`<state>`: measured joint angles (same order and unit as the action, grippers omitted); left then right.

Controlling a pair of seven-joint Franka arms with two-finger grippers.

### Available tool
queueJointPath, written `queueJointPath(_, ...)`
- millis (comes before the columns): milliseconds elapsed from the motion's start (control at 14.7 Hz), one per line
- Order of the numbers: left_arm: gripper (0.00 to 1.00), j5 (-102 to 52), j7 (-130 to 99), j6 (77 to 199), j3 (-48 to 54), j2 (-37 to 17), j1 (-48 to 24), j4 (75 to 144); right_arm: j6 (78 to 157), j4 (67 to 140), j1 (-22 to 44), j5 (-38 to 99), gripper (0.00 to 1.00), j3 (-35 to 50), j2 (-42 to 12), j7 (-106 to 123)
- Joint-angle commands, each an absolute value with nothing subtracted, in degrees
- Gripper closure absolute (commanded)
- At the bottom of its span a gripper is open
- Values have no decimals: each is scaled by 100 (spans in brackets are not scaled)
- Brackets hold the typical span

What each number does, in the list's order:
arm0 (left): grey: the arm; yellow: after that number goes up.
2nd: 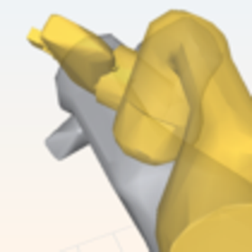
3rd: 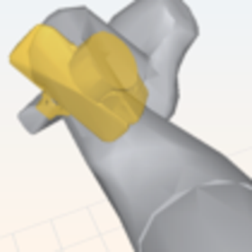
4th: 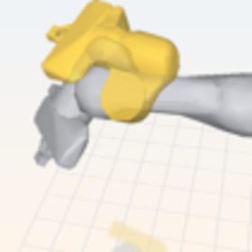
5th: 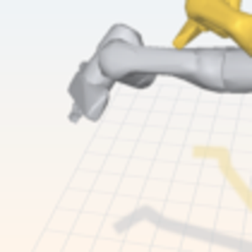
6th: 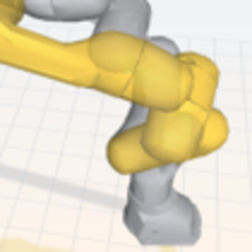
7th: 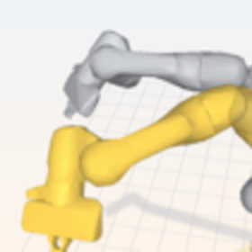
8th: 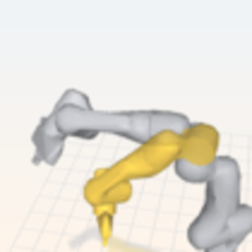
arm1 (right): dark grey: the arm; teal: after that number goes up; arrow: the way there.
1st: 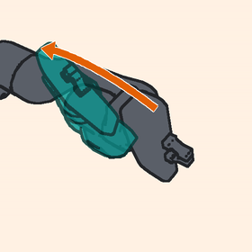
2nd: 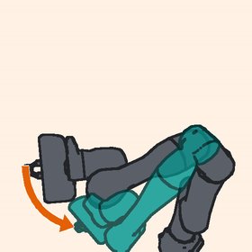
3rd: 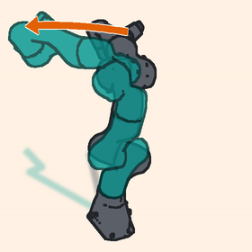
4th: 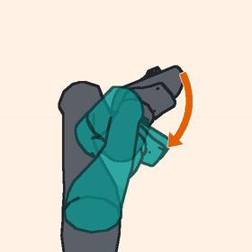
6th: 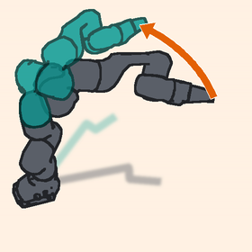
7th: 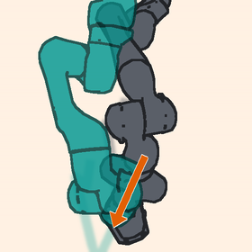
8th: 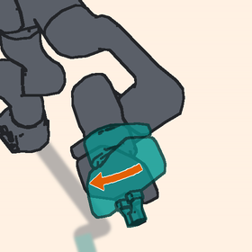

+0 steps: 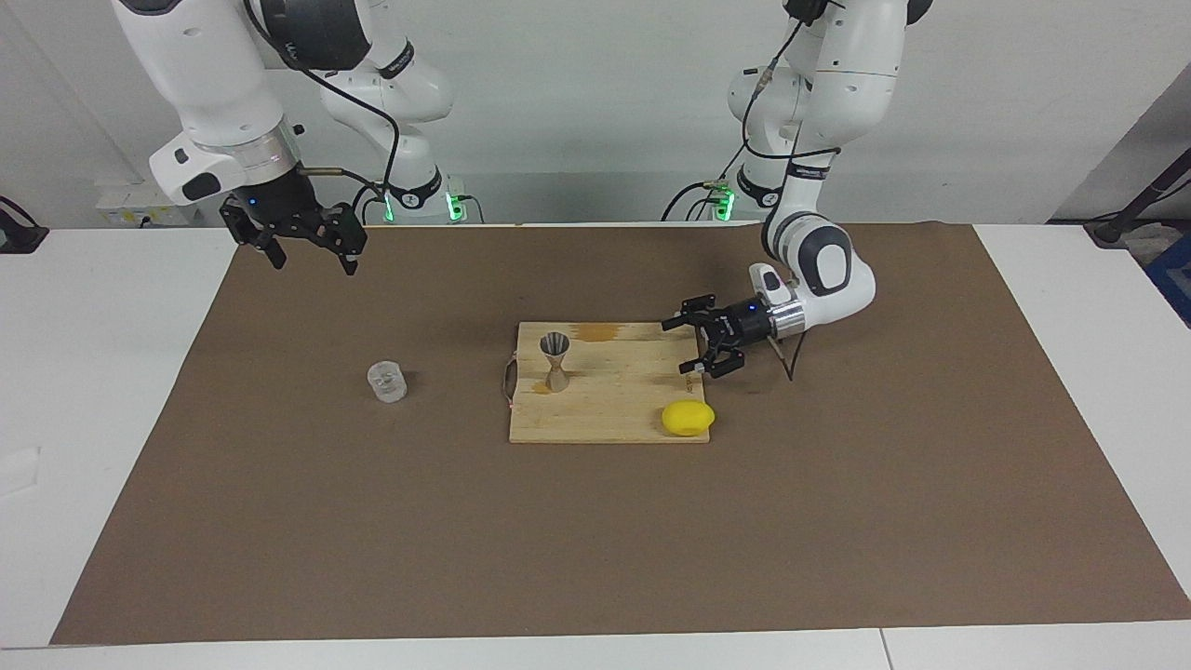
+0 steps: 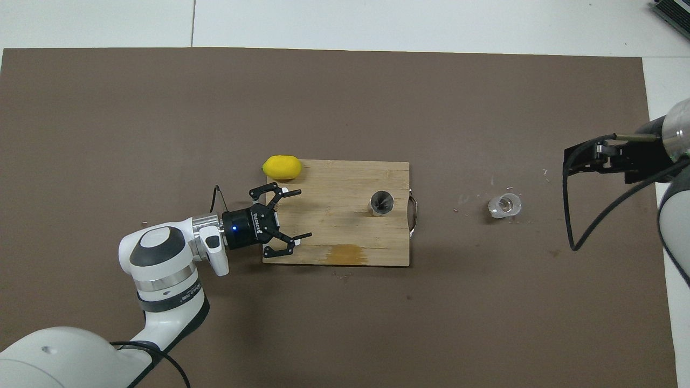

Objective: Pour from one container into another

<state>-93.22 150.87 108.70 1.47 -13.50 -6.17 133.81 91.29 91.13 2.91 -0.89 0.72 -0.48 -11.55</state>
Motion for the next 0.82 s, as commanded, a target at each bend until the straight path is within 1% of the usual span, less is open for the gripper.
queueJointPath(0, 0, -7925, 14583, 10294, 167, -1221, 225, 13133, 9079, 9123, 272, -53, 0, 88, -35, -976)
queueJointPath(205, 0, -6474, 14187, 9652, 158, -1353, 1149, 12421, 9141, 9114, 281, -53, 0, 88, -35, -1037)
queueJointPath(341, 0, -5551, 13757, 9126, 149, -1520, 1650, 11746, 9167, 9114, 281, -53, 0, 88, -44, -1055)
queueJointPath(614, 0, -3792, 13044, 8307, 149, -2195, 2257, 9639, 9202, 9114, 281, -44, 0, 97, -44, -1545)
queueJointPath(750, 0, -3202, 12947, 7903, 149, -2556, 2434, 8714, 9193, 9114, 281, -35, 0, 97, -53, -1879)
